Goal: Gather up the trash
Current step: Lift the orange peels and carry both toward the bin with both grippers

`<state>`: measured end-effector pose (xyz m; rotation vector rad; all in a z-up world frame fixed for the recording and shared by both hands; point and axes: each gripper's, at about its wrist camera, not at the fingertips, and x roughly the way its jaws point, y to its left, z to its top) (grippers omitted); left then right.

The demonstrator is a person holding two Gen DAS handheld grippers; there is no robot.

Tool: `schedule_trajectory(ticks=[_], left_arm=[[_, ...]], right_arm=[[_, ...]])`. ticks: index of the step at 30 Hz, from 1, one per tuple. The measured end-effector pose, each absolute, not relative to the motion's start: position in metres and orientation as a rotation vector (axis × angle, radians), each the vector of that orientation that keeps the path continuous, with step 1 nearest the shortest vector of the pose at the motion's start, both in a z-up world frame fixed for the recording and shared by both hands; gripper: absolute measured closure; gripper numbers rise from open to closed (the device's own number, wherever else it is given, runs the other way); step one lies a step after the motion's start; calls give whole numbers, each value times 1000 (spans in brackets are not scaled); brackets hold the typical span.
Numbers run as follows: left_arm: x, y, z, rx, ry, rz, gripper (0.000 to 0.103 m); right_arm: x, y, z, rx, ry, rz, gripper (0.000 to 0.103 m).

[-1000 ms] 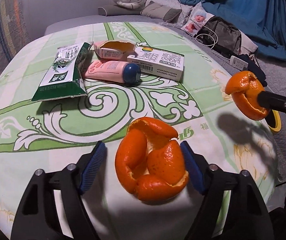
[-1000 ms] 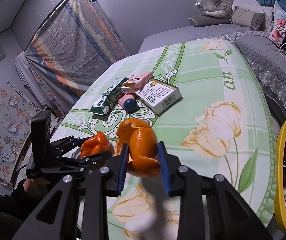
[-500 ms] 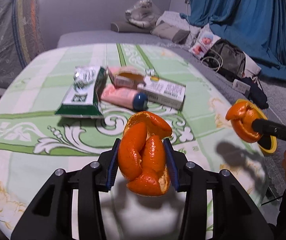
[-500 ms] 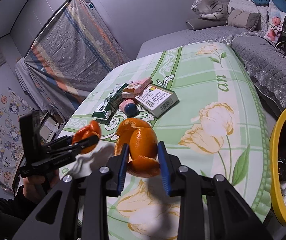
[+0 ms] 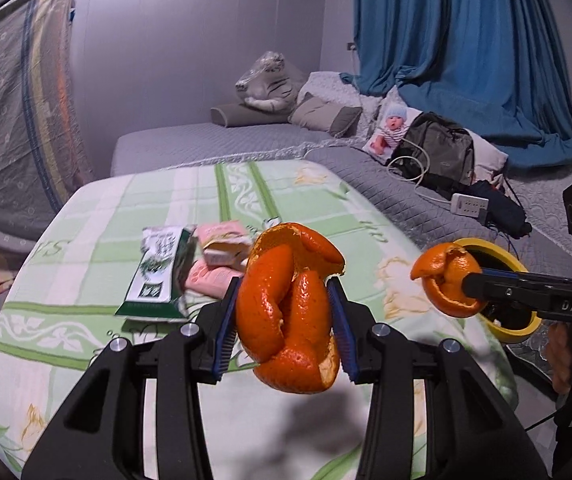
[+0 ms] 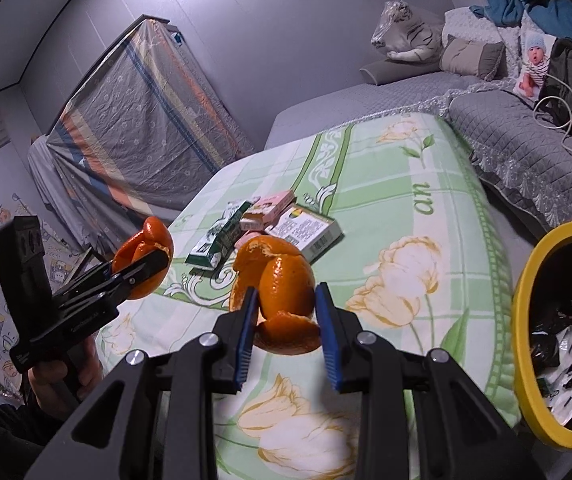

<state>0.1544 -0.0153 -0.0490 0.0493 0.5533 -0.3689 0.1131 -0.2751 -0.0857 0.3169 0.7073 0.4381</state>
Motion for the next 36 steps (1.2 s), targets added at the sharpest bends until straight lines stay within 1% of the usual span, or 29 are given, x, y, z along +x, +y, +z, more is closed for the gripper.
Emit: schedule_trajectory(ticks=[8, 16, 25, 30, 36], left_arm=[[159, -65, -30, 91, 510, -465, 62], [175, -137, -14, 154, 472, -574, 62], [189, -215, -12, 207, 467, -699, 62], [190, -256, -16, 245, 454, -763, 61], [193, -298, -28, 277, 479, -803, 61]], right_arm=[[106, -315, -72, 358, 645, 342, 75], [100, -373, -59, 387, 564, 217, 75], [86, -435, -57, 402, 502, 52, 75], [75, -469, -66, 417, 490, -63, 75], [70, -501, -95, 468, 521, -163, 75]])
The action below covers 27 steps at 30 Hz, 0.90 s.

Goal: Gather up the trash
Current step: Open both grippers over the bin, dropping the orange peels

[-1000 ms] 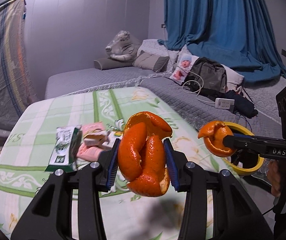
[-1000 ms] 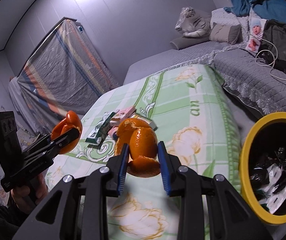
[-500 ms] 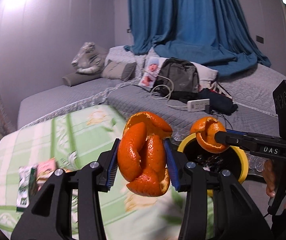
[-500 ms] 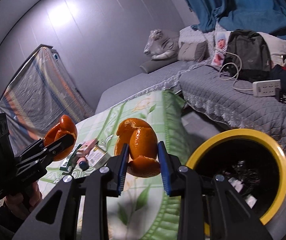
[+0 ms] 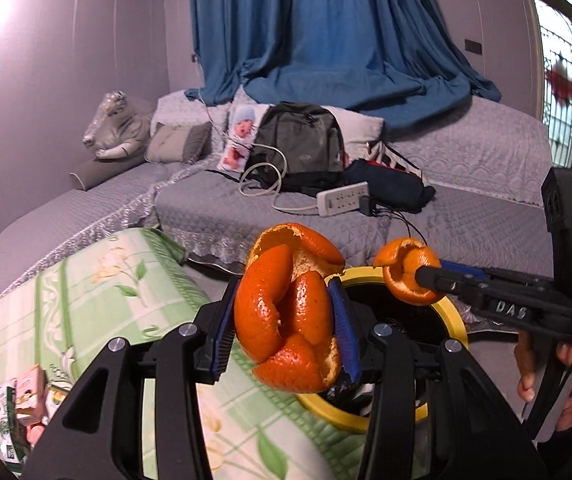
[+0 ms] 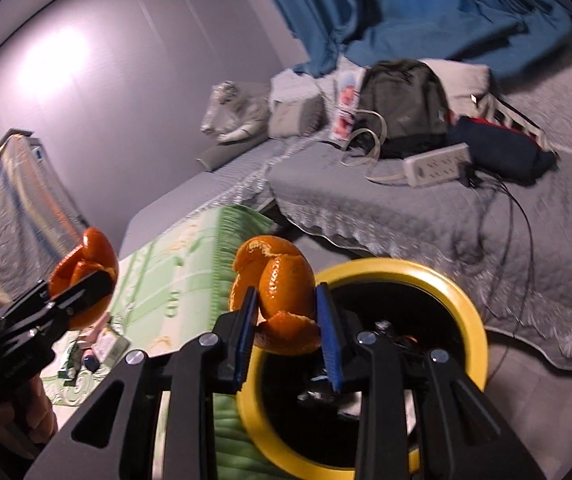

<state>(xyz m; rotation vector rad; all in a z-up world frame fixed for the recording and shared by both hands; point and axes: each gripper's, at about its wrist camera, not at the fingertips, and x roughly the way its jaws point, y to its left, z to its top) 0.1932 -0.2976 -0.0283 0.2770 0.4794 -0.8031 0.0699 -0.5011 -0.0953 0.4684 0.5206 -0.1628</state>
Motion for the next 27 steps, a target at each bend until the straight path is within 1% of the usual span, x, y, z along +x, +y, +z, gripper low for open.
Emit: schedule_trajectory(ticks=[7, 16, 23, 25, 26, 27], left_arm=[[199, -331, -50, 301, 519, -815, 61], [202, -362, -76, 318, 565, -808, 61], [204, -372, -86, 320, 555, -785, 57], [204, -371, -85, 316, 542, -766, 45], [204, -368, -82, 307, 528, -754, 32], [203, -364, -79, 295, 515, -748, 21]], right_arm=[[69, -519, -125, 489, 568, -246, 75], [70, -529, -148, 500, 607, -315, 75], [72, -540, -158, 502, 630, -367, 75], [74, -544, -161, 491, 651, -394, 70], [74, -546, -162, 493, 658, -398, 68], [72, -549, -163, 511, 650, -402, 62]])
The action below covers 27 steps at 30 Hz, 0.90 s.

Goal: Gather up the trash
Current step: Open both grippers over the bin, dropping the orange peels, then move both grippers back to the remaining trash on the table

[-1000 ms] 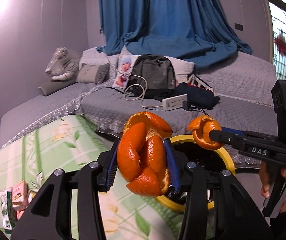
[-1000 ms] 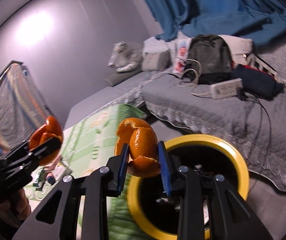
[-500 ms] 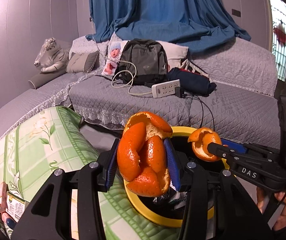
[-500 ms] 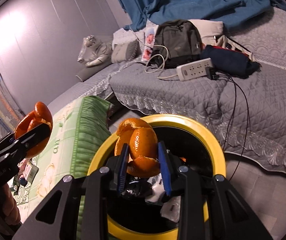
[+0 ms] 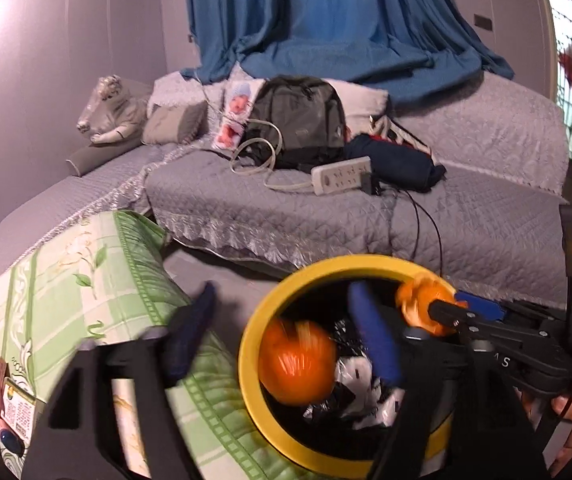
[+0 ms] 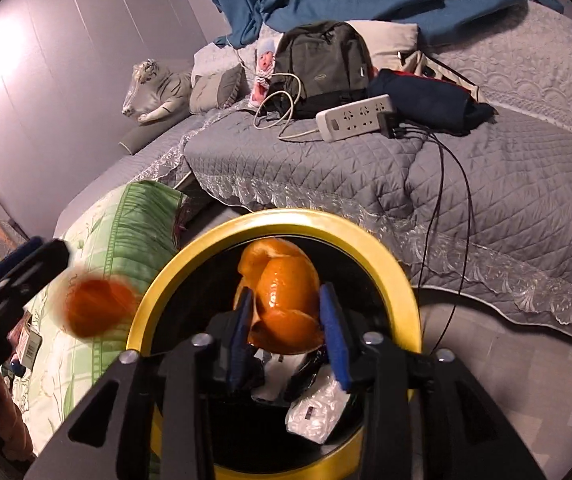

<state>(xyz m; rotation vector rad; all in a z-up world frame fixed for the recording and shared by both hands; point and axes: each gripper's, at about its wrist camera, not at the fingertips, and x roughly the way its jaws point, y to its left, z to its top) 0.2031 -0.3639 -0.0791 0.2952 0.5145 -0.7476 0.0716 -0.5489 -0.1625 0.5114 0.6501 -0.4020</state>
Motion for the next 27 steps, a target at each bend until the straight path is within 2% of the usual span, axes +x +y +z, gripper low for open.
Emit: schedule_trajectory(ticks=[1, 2, 3, 8, 17, 21, 22, 24, 27], left_arm=[[202, -359, -76, 283, 496, -732, 18], [202, -356, -73, 277, 484, -719, 11], [203, -351, -70, 263, 474, -705, 10], [208, -328, -59, 201, 508, -708, 10], [206, -247, -24, 104, 436, -654, 8], [204, -185, -17, 128, 376, -569, 8], [204, -168, -18, 136, 373, -543, 8], [206, -133, -22, 142, 385, -499, 8], [211, -77, -34, 151, 422, -416, 8]], right_arm=[[70, -551, -162, 517, 647, -408, 57], [68, -552, -161, 517, 644, -420, 55], [66, -553, -159, 513, 639, -439, 55], [58, -552, -148, 514, 616, -454, 55], [72, -494, -103, 423, 550, -291, 55], [94, -448, -79, 334, 540, -176, 54], [101, -434, -75, 305, 543, -137, 50], [119, -402, -69, 239, 566, -38, 46], [146, -351, -67, 123, 618, 103, 46]])
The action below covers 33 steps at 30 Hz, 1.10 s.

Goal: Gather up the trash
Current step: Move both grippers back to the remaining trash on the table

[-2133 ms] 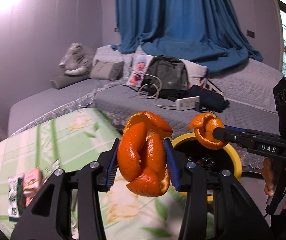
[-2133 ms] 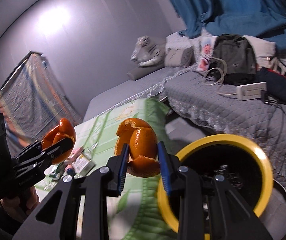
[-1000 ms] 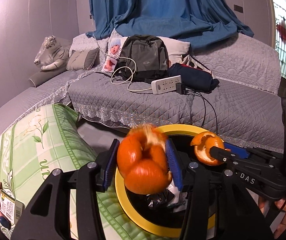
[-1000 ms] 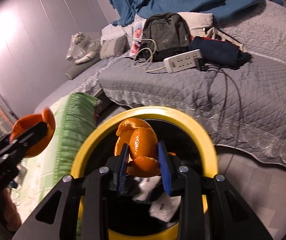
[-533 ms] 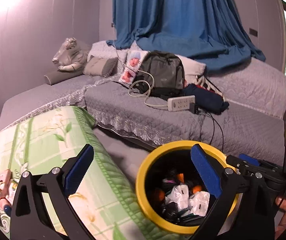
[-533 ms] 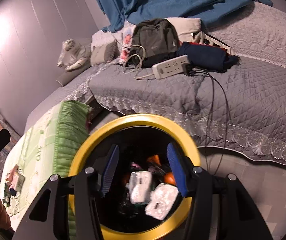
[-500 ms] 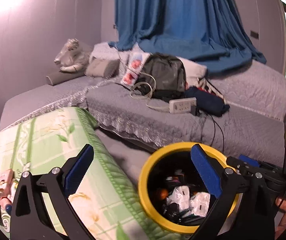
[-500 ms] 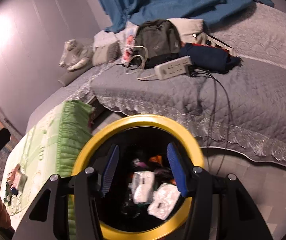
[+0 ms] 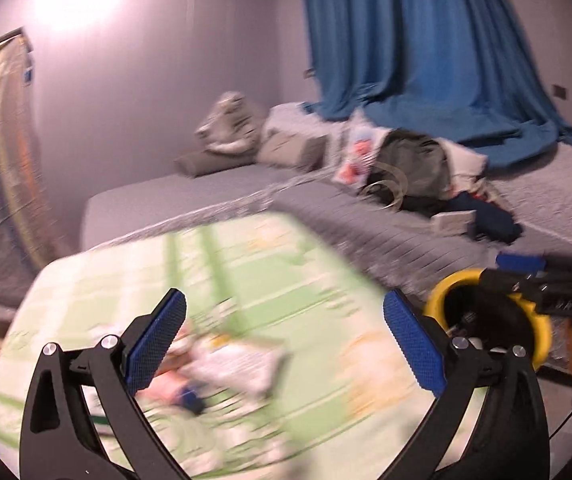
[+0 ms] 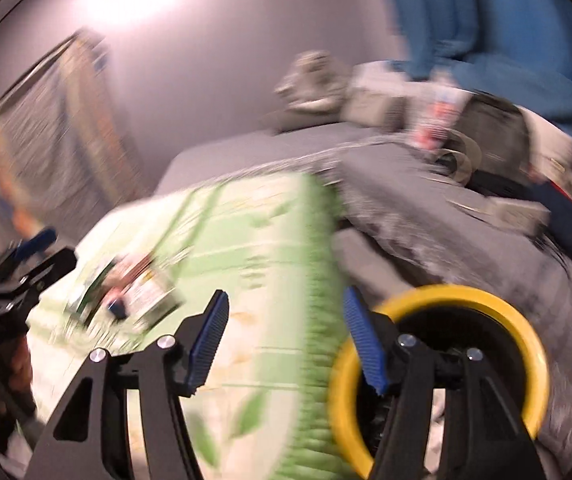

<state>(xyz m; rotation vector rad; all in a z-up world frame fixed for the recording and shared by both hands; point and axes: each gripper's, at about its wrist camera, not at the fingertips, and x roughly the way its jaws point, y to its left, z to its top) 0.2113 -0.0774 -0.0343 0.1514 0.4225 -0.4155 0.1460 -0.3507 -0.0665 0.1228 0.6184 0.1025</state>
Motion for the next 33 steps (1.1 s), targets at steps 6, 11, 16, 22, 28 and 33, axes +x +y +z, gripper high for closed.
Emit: schedule_trajectory(ticks=[6, 11, 16, 22, 28, 33], left_arm=[[219, 36, -66, 117, 545, -220, 8], [219, 93, -84, 54, 602, -123, 8], [223, 121, -96, 16, 627, -86, 8], [236, 125, -106, 5, 680, -128, 8], [253, 119, -115, 20, 738, -173, 8], [265, 118, -121, 16, 774, -175, 8]], right_arm=[[204, -244, -83, -177, 727, 385, 46], [240, -181, -105, -422, 790, 521, 34], [280, -143, -132, -536, 931, 598, 29], [316, -127, -156, -551, 1029, 618, 29], [331, -123, -169, -534, 1067, 607, 30], [335, -132, -172, -445, 1079, 590, 39]])
